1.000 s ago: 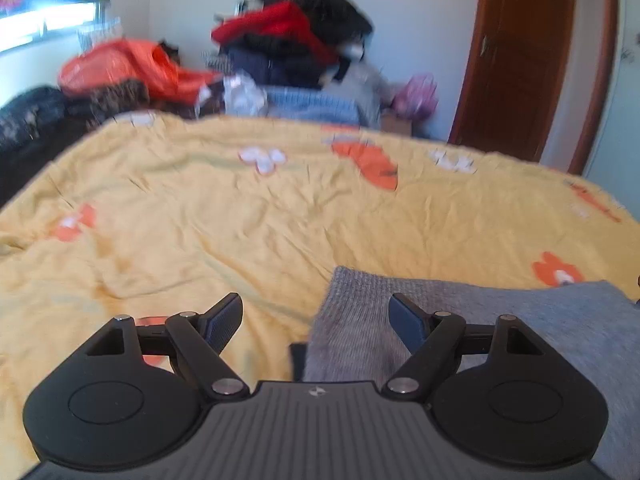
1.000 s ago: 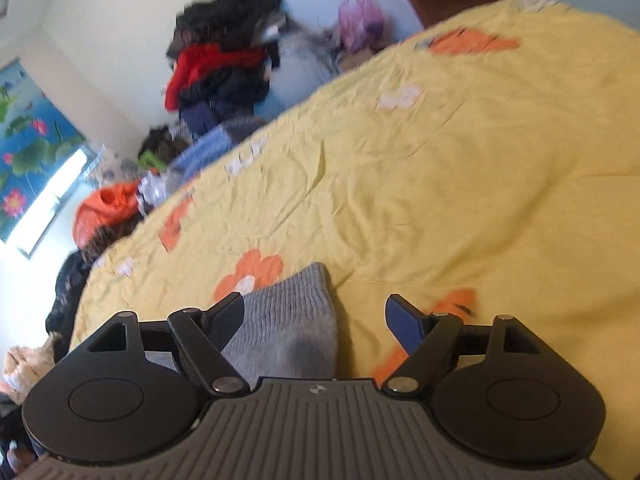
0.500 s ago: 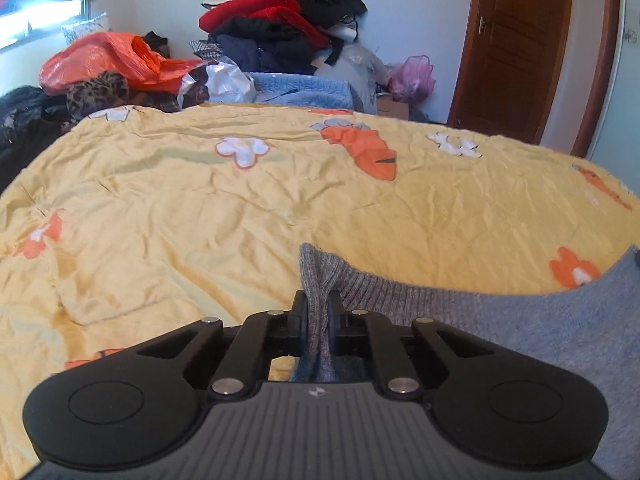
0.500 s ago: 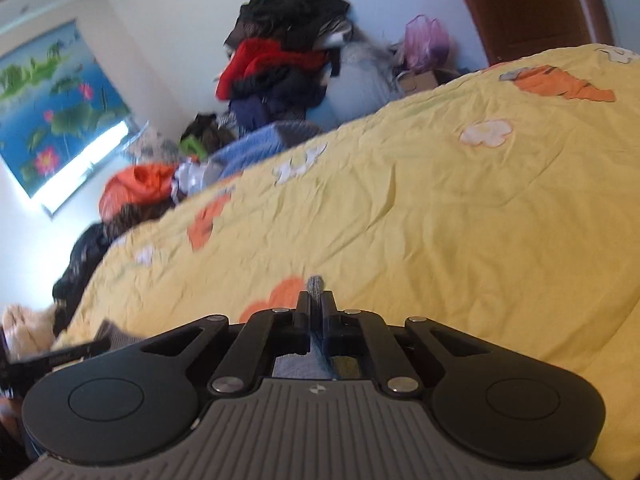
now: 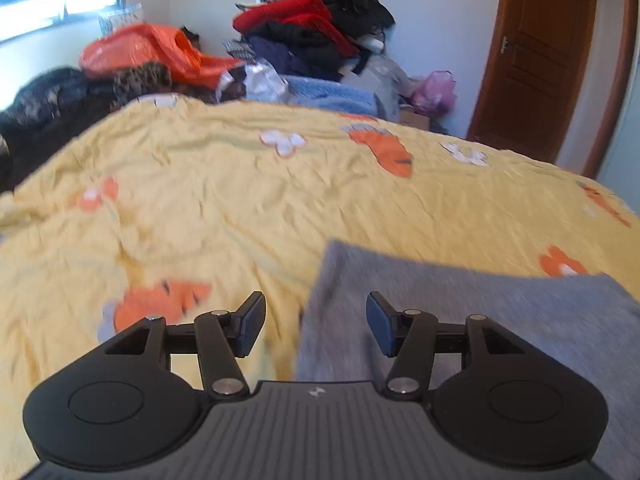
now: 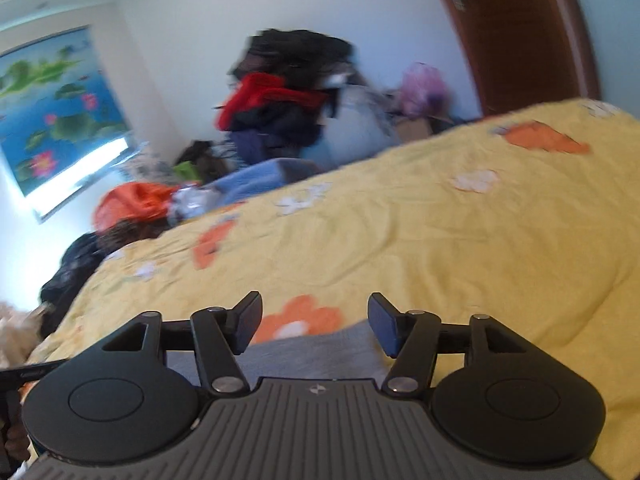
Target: Fold small clothes
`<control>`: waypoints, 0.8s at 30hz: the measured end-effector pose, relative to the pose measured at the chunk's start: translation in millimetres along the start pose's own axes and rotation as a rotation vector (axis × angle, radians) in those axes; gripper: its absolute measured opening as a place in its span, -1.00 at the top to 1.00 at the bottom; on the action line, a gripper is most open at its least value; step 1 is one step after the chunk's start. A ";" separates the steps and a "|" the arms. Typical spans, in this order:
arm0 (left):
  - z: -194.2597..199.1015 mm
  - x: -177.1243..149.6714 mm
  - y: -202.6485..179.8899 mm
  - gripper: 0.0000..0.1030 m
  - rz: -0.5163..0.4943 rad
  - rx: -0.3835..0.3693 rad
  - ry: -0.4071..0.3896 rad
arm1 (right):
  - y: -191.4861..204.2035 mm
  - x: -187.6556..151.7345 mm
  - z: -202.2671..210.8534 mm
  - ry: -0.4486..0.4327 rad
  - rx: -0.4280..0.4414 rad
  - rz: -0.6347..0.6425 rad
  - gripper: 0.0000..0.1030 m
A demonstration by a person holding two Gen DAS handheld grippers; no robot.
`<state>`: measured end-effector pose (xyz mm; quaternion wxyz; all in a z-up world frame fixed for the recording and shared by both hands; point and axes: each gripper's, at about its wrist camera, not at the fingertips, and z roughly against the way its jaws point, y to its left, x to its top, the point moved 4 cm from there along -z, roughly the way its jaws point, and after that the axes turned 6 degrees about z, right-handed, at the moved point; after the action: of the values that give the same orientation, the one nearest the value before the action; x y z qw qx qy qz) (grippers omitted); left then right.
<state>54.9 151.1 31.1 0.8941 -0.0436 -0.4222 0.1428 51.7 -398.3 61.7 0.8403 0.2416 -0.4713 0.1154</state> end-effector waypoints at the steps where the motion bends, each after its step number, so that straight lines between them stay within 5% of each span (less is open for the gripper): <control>1: 2.7 -7.9 0.0 -0.07 -0.006 -0.004 0.020 | 7.8 -5.5 -3.9 0.021 -0.001 0.037 -0.32; 5: 0.5 -30.3 -0.3 -0.04 -0.028 0.024 0.079 | 15.4 -30.9 -29.9 0.107 -0.038 0.067 -0.32; 7: 2.1 -33.9 -0.2 0.24 -0.021 0.000 0.080 | 14.3 -43.9 -38.8 0.130 -0.054 0.057 -0.33; 8: 1.4 -34.5 0.6 0.64 -0.018 -0.014 0.088 | 14.0 -48.7 -41.0 0.122 -0.065 0.076 -0.33; 12: 2.5 -30.8 15.9 0.94 0.044 0.016 0.099 | 13.1 -51.8 -36.5 0.106 -0.044 0.055 -0.38; 17: 1.9 -39.5 25.5 0.94 0.026 0.078 0.111 | 5.3 -51.6 -34.2 0.087 -0.013 -0.005 -0.38; 22: 32.5 -35.0 6.0 0.83 0.004 0.104 0.000 | 17.4 -46.5 -22.5 0.077 -0.116 0.029 -0.40; 24: 51.7 -30.3 -7.1 0.56 0.009 0.053 -0.082 | 33.3 -44.4 -5.2 0.019 -0.105 0.047 -0.44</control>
<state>-1.5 133.3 43.0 0.8761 -0.0162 -0.4546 0.1597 18.0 -365.6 31.6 0.8533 0.1847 -0.4744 0.1125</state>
